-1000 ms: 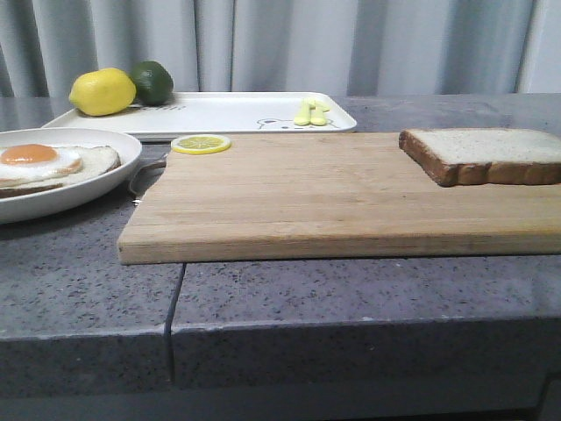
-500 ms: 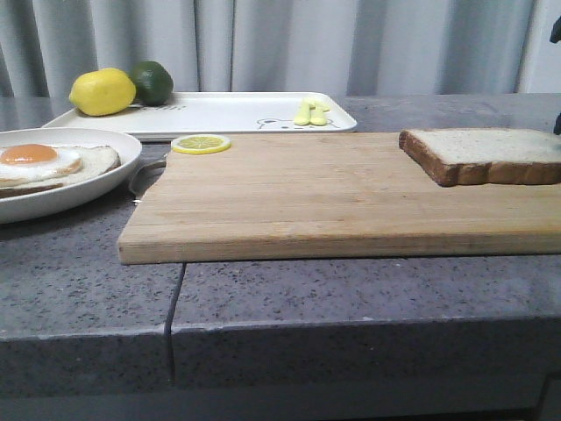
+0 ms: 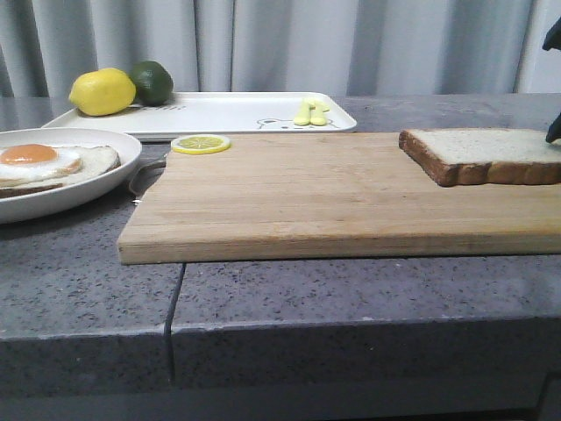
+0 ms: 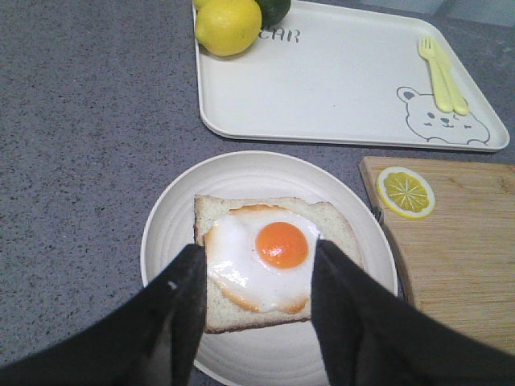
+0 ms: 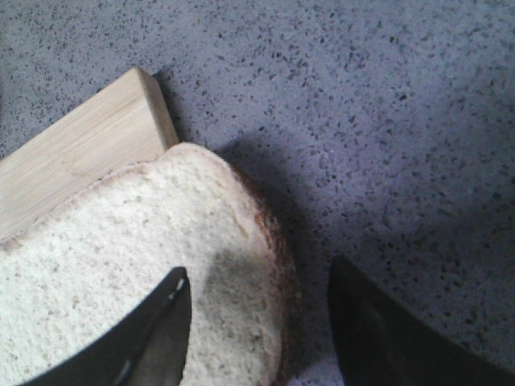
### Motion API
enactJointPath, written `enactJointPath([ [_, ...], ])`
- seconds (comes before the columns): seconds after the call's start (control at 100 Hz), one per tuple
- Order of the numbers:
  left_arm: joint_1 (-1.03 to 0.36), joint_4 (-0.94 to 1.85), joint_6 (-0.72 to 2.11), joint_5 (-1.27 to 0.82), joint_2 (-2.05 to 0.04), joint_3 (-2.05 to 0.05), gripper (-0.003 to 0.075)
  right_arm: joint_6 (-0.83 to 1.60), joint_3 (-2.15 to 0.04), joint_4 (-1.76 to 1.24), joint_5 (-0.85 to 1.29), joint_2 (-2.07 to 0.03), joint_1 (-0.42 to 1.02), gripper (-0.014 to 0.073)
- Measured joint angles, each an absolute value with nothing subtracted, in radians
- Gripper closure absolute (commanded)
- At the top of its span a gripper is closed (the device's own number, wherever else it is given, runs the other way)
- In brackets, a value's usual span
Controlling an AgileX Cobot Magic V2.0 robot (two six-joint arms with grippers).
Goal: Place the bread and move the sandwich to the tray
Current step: 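Close the right gripper on the bread slice's edge, then lift the bread slice with the right gripper toward the egg plate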
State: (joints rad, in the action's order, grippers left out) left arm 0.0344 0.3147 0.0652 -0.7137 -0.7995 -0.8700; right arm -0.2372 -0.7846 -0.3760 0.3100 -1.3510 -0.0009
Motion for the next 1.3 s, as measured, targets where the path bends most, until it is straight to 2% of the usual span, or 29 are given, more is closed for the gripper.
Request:
enactJointPath([
  [0.43, 0.034, 0.315, 0.065, -0.714, -0.8, -0.87, 0.044, -0.237, -0.787, -0.441, 0.303, -1.379, -0.001, 0.0204],
  [0.67, 0.034, 0.315, 0.065, -0.714, -0.8, -0.87, 0.044, -0.237, -0.787, -0.453, 0.303, -1.379, -0.001, 0.0417],
  [1.07, 0.034, 0.315, 0.065, -0.712, -0.8, -0.87, 0.044, -0.237, -0.787, -0.466, 0.303, -1.379, -0.001, 0.0655],
  [1.3, 0.034, 0.315, 0.065, -0.712, -0.8, -0.87, 0.044, -0.237, -0.787, -0.468, 0.328, -1.336, -0.001, 0.0659],
])
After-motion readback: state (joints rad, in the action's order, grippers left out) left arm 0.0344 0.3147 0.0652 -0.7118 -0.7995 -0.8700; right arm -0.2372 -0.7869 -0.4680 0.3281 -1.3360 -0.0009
